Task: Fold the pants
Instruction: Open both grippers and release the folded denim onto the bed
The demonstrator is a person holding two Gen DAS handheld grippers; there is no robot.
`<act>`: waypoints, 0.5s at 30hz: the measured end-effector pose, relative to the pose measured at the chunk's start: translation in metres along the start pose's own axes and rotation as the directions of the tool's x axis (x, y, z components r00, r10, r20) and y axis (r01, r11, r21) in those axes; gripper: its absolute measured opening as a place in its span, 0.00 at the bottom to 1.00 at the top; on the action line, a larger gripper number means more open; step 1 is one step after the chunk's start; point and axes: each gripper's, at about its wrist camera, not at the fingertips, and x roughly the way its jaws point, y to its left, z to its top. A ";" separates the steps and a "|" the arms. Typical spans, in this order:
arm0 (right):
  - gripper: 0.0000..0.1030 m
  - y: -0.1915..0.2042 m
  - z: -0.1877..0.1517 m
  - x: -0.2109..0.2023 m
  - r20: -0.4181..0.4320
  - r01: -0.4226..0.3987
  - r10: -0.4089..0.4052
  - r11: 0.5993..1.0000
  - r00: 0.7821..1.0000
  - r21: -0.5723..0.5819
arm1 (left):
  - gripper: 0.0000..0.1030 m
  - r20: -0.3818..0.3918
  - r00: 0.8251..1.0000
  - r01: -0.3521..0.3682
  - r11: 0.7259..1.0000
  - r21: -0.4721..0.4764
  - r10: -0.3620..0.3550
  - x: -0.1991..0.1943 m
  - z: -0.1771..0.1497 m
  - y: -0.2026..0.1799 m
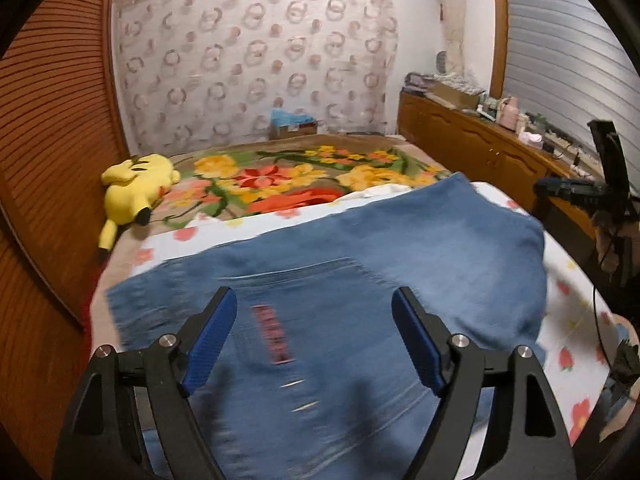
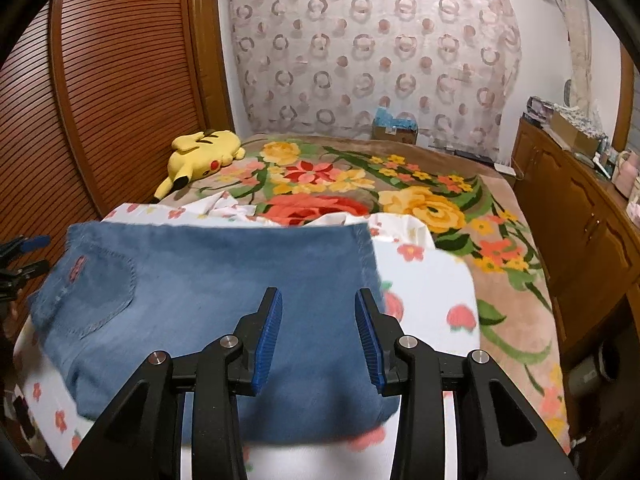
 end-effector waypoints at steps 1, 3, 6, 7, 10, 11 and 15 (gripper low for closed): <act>0.38 0.001 -0.004 -0.003 -0.003 -0.003 0.003 1.000 1.000 0.001 | 0.78 0.002 1.000 0.006 1.000 0.000 -0.006 0.001 0.000 -0.004; 0.38 0.001 -0.008 -0.007 -0.009 -0.014 0.014 1.000 1.000 0.006 | 0.78 -0.012 1.000 0.011 1.000 0.005 -0.011 0.007 0.001 -0.016; 0.38 0.001 -0.014 -0.010 -0.024 -0.026 0.026 0.999 0.999 0.022 | 0.78 -0.012 1.000 0.016 1.000 0.001 -0.016 0.014 0.000 -0.027; 0.38 0.000 -0.017 -0.011 -0.027 -0.027 0.027 0.999 0.999 0.029 | 0.78 -0.016 1.000 0.018 1.000 -0.004 -0.018 0.016 -0.001 -0.030; 0.38 0.002 -0.022 -0.014 -0.030 -0.028 0.029 0.999 0.999 0.036 | 0.78 -0.037 0.999 0.020 1.000 -0.011 -0.020 0.024 -0.004 -0.037; 0.38 0.002 -0.022 -0.015 -0.031 -0.026 0.027 0.999 0.999 0.038 | 0.78 -0.045 0.999 0.019 1.000 -0.007 -0.020 0.028 -0.004 -0.038; 0.38 0.007 -0.026 -0.014 -0.031 -0.012 0.013 0.999 0.999 0.037 | 0.78 -0.069 0.997 0.020 1.000 0.000 -0.020 0.037 -0.010 -0.043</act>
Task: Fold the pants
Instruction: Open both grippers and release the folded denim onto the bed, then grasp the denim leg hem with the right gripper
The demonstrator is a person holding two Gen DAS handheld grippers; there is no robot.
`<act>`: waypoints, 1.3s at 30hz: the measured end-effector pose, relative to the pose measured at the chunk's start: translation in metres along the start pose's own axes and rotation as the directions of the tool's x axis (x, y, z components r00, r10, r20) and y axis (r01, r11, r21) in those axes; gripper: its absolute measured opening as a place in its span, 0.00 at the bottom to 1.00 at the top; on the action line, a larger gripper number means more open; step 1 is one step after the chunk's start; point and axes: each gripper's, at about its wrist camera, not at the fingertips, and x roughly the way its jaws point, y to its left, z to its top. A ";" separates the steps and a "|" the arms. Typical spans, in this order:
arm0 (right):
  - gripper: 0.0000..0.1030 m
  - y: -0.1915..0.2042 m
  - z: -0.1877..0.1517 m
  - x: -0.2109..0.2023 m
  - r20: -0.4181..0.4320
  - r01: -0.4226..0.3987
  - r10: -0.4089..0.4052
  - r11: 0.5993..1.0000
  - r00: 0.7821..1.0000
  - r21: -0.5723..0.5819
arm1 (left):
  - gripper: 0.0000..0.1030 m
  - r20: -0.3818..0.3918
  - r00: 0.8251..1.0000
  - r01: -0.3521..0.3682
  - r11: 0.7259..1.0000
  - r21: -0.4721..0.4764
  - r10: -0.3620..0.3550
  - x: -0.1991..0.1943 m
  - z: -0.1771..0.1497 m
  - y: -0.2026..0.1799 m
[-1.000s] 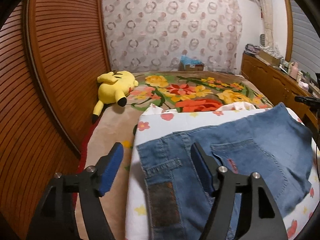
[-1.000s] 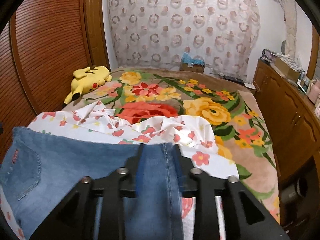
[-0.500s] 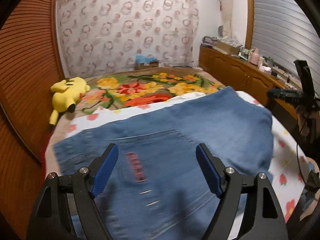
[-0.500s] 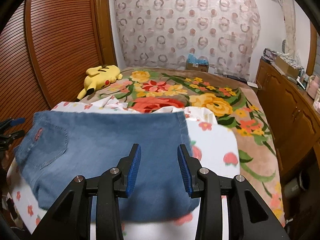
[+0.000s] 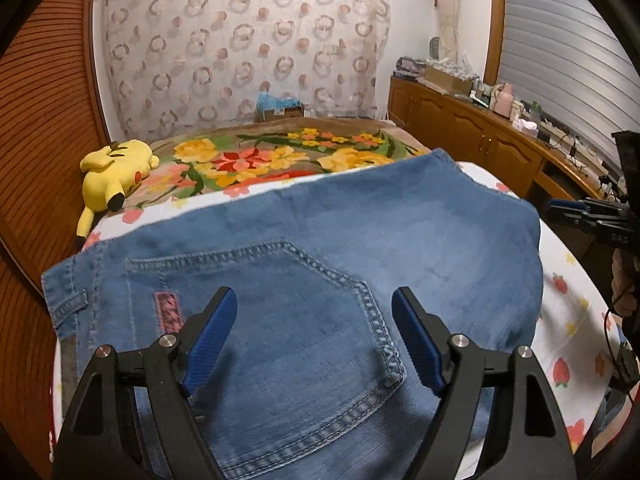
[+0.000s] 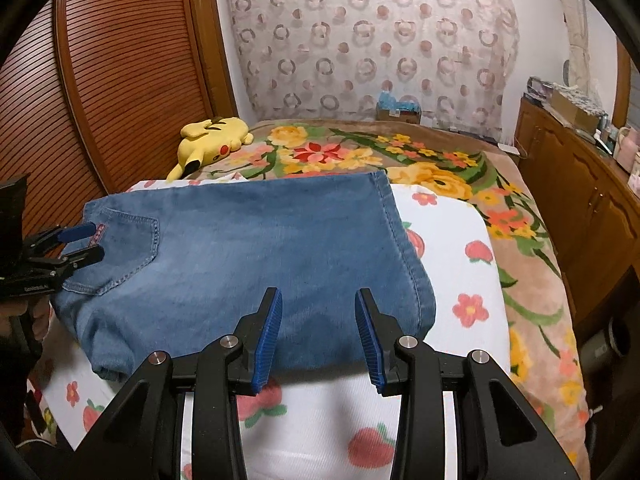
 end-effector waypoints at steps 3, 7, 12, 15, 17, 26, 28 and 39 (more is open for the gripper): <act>0.38 0.004 -0.004 0.006 -0.012 0.005 -0.005 1.000 1.000 0.001 | 0.78 -0.021 1.000 -0.002 1.000 -0.001 0.002 0.007 -0.004 -0.004; 0.38 0.003 -0.011 0.012 -0.024 0.014 -0.014 1.000 1.000 0.016 | 0.78 -0.047 0.999 0.004 1.000 -0.002 -0.004 0.016 -0.008 -0.008; 0.38 -0.004 -0.015 0.017 -0.038 0.037 -0.036 0.999 0.999 0.035 | 0.78 -0.107 0.994 -0.009 1.000 0.023 0.012 0.032 -0.015 -0.017; 0.39 -0.011 -0.015 0.020 -0.055 0.053 -0.050 0.997 0.997 0.054 | 0.78 -0.128 0.991 -0.034 0.998 0.051 0.040 0.038 -0.020 -0.023; 0.41 -0.015 -0.015 0.020 -0.057 0.064 -0.060 0.996 0.997 0.067 | 0.78 -0.143 0.988 -0.045 0.997 0.065 0.054 0.041 -0.022 -0.026; 0.50 -0.025 -0.013 0.024 -0.062 0.076 -0.068 0.987 0.996 0.140 | 0.81 -0.168 0.985 -0.024 0.998 0.051 0.033 0.044 -0.022 -0.025; 0.50 -0.026 -0.012 0.027 -0.069 0.060 -0.051 0.987 0.996 0.148 | 0.82 -0.169 0.985 -0.023 0.998 0.052 0.032 0.045 -0.021 -0.025; 0.51 -0.038 -0.001 0.047 -0.137 0.015 0.001 0.993 0.991 0.119 | 0.82 -0.123 0.992 0.014 0.998 0.054 -0.007 0.002 -0.030 -0.007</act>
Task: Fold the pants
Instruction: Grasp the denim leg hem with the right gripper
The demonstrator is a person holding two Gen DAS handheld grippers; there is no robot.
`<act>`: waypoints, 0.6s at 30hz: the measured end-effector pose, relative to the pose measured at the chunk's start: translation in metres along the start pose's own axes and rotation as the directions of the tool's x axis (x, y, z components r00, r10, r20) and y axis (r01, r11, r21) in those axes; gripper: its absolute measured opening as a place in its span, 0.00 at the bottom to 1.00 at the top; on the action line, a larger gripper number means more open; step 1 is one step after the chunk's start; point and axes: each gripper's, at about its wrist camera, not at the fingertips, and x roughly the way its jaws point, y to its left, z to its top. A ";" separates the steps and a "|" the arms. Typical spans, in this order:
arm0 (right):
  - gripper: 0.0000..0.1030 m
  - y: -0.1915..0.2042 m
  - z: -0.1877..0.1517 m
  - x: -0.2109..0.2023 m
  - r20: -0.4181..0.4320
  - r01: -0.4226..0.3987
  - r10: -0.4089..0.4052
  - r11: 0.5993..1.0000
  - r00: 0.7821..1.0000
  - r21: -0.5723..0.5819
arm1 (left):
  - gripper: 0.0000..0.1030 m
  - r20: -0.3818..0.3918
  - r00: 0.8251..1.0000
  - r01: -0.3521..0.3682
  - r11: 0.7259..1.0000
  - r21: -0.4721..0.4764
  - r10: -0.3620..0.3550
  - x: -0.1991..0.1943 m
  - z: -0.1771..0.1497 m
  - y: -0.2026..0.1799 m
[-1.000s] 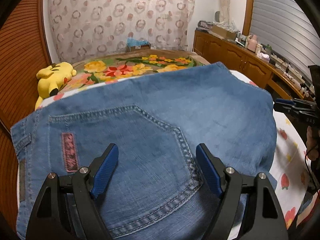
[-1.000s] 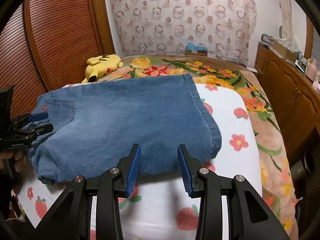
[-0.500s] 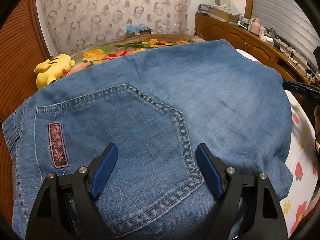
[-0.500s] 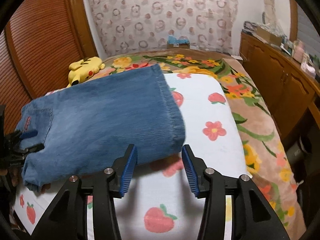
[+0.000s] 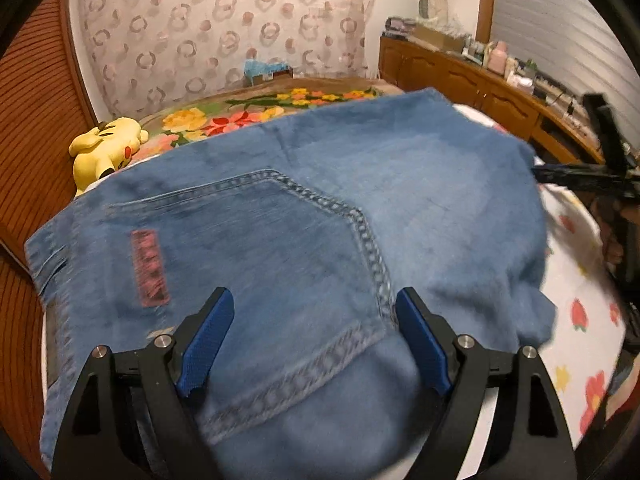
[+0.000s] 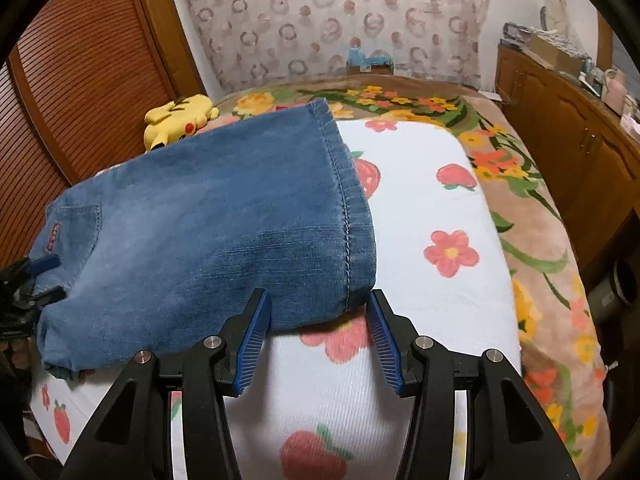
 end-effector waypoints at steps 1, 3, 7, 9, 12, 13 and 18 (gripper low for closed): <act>0.51 0.000 0.002 0.001 0.000 0.003 -0.003 1.000 1.000 -0.010 | 0.82 0.005 1.000 -0.001 1.000 -0.007 0.001 -0.006 -0.003 0.004; 0.51 0.001 0.006 0.001 -0.004 0.008 -0.008 1.000 1.000 -0.022 | 0.82 0.011 1.000 -0.023 1.000 -0.012 0.024 -0.017 -0.010 0.011; 0.51 0.004 0.012 0.004 -0.009 0.005 -0.006 0.999 1.000 -0.047 | 0.82 0.023 0.997 -0.076 0.997 -0.032 0.077 -0.036 -0.024 0.028; 0.49 0.003 0.013 0.004 -0.009 -0.012 0.011 0.999 1.000 -0.045 | 0.82 0.026 0.995 -0.096 0.994 -0.046 0.097 -0.043 -0.031 0.038; 0.17 0.005 0.013 0.005 -0.018 -0.077 0.076 0.996 0.997 -0.045 | 0.82 0.029 0.992 -0.124 0.989 -0.074 0.127 -0.050 -0.039 0.053; 0.13 0.006 0.013 0.005 -0.017 -0.086 0.085 0.995 0.996 -0.058 | 0.82 0.030 0.990 -0.134 0.988 -0.081 0.137 -0.051 -0.041 0.056; 0.09 0.011 0.016 -0.019 0.063 -0.066 0.071 0.995 0.995 -0.080 | 0.82 0.044 0.984 -0.164 0.976 -0.145 0.172 -0.063 -0.054 0.078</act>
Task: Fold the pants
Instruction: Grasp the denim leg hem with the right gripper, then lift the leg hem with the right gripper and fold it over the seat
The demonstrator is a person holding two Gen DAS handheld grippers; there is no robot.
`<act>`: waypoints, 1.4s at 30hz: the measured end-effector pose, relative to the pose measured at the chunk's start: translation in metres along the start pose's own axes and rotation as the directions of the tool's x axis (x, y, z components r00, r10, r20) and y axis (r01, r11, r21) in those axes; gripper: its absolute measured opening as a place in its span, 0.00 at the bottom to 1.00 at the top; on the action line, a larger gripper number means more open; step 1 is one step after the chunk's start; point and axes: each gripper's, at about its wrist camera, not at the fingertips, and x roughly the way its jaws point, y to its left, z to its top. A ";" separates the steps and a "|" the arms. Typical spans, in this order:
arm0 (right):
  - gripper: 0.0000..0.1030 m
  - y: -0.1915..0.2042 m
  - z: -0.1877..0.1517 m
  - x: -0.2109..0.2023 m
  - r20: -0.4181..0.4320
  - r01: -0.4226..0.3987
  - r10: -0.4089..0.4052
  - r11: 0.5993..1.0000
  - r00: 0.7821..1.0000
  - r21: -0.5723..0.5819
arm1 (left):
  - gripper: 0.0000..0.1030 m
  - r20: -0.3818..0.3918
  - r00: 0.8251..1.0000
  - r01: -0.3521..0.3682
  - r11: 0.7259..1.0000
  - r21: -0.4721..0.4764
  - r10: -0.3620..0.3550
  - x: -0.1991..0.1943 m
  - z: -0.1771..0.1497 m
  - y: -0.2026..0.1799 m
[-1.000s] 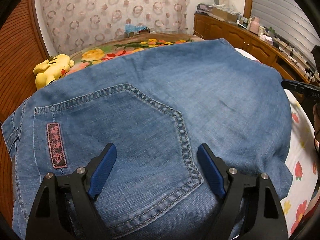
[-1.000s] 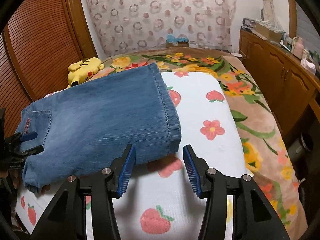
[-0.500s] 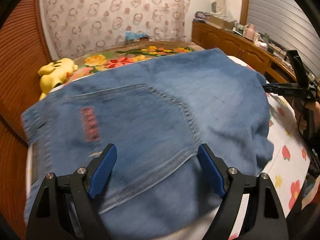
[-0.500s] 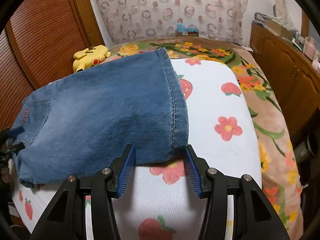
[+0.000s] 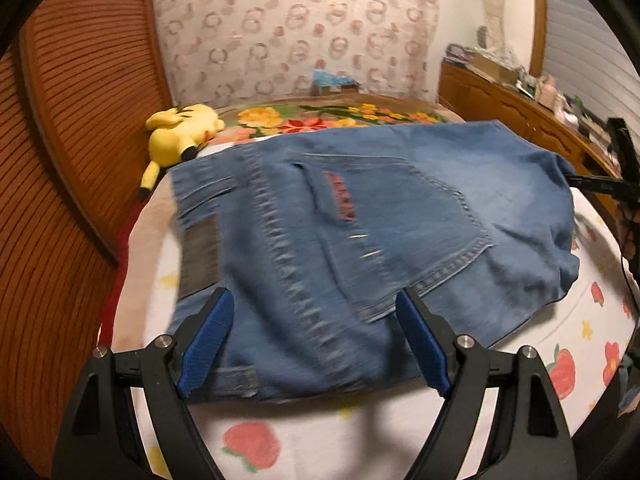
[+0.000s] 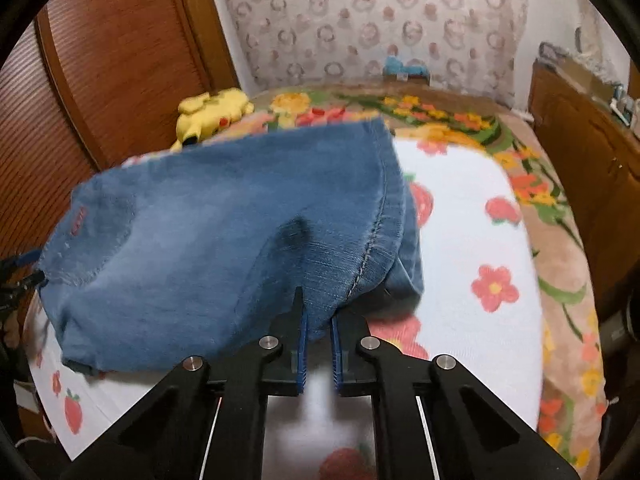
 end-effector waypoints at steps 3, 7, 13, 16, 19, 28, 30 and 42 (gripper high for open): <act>0.08 0.004 0.004 -0.026 0.066 0.004 -0.003 1.000 0.998 -0.009 | 0.82 0.005 1.000 -0.023 1.000 -0.014 0.024 -0.003 -0.004 0.007; 0.08 0.012 0.004 -0.071 0.148 0.023 -0.018 0.999 0.989 -0.036 | 0.82 0.023 0.999 -0.035 0.999 -0.031 0.036 -0.009 -0.008 0.018; 0.08 0.018 -0.024 -0.130 0.218 0.053 -0.040 0.997 0.975 -0.053 | 0.82 0.068 0.997 -0.034 0.999 -0.034 0.037 -0.026 -0.011 0.026; 0.08 0.020 -0.049 -0.134 0.200 0.065 -0.054 0.997 0.978 -0.052 | 0.82 0.085 0.996 -0.026 0.999 -0.032 0.029 -0.035 -0.014 0.028; 0.08 0.017 -0.069 -0.121 0.142 0.072 -0.067 0.997 0.988 -0.032 | 0.82 0.077 0.997 -0.019 0.999 -0.032 0.022 -0.036 -0.020 0.030; 0.09 -0.010 -0.097 -0.084 0.062 0.044 -0.049 0.996 0.997 0.080 | 0.79 0.057 0.998 -0.009 0.999 -0.043 0.012 -0.031 -0.027 0.032; 0.09 -0.010 -0.085 -0.081 0.083 0.040 -0.048 0.995 0.995 0.089 | 0.78 0.064 0.998 -0.008 0.999 -0.037 0.010 -0.033 -0.025 0.028; 0.09 0.110 -0.006 -0.066 0.223 -0.142 0.167 0.982 0.961 -0.124 | 0.78 0.113 0.993 0.027 0.998 -0.063 -0.019 -0.047 -0.017 0.028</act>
